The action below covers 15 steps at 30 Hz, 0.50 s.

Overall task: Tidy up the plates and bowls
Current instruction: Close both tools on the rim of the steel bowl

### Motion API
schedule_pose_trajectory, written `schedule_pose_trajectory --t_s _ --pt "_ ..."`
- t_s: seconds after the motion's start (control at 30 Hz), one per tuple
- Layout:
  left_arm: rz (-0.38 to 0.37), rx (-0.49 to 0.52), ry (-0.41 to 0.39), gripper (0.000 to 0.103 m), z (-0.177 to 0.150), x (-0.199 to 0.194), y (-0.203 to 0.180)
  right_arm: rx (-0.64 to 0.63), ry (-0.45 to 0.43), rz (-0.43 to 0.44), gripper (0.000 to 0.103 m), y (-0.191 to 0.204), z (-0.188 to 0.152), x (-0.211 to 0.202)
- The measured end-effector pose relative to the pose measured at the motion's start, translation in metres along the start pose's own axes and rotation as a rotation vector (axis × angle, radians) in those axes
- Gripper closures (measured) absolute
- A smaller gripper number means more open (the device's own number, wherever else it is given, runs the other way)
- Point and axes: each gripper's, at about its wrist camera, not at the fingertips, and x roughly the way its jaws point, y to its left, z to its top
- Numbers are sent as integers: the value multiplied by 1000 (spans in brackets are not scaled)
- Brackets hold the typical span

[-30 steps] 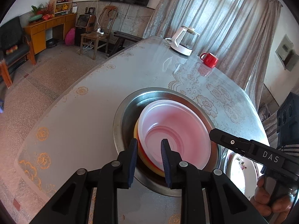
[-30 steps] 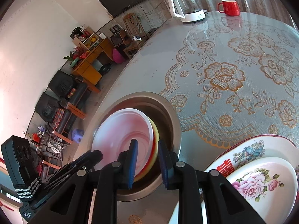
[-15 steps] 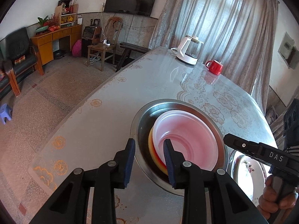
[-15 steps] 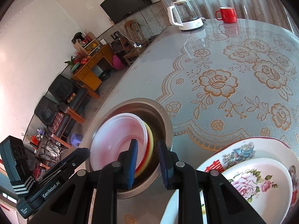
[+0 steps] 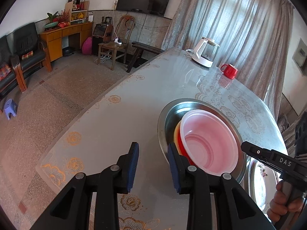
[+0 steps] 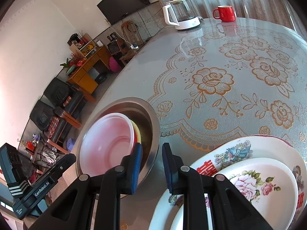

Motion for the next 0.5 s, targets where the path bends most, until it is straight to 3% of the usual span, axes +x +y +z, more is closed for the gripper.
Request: schedule_pose_trajectory --t_s 0.2,0.5 --pt "-2 -11 -2 71 0 0 6 -8 12 -17 80 1 -2 5" --pt "-66 -61 -5 72 6 0 26 -28 36 -55 80 4 1 11"
